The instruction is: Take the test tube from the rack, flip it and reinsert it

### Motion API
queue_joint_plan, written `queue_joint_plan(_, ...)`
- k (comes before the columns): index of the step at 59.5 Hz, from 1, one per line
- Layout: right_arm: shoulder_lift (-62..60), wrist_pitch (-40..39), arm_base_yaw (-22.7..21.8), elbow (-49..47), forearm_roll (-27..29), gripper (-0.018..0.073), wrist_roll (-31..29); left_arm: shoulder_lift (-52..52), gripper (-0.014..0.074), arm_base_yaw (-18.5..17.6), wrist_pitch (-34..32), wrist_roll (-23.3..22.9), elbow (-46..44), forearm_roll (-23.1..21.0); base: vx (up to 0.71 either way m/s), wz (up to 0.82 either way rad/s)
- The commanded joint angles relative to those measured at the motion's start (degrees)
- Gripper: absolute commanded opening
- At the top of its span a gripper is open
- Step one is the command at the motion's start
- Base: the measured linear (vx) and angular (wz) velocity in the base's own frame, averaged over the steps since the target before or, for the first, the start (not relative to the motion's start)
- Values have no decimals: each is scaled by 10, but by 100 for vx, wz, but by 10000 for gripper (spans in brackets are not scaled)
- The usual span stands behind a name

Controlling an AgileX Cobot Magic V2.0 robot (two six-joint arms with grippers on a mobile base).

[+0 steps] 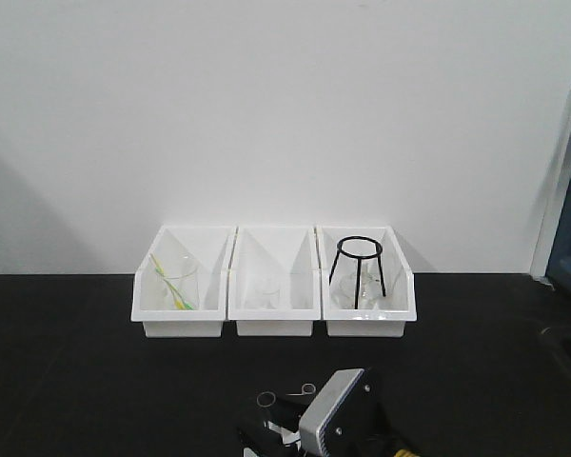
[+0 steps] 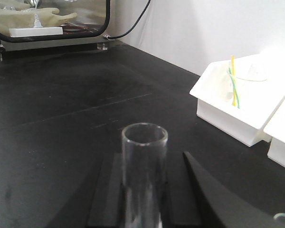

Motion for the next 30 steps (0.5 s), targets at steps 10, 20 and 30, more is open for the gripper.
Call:
queue_joint_plan(10, -24, -56, 0, -16, 10, 303, -3, -5, -6, 0, -46, -5, -2, -3, 0, 0)
queue_joint_plan(20, -36, -55, 0, -16, 31, 472, -3, -5, -6, 0, -46, -5, -2, -3, 0, 0)
queue_joint_plan(30, -91, -34, 0, -16, 73, 524, -3, -5, -6, 0, -46, -5, -2, -3, 0, 0)
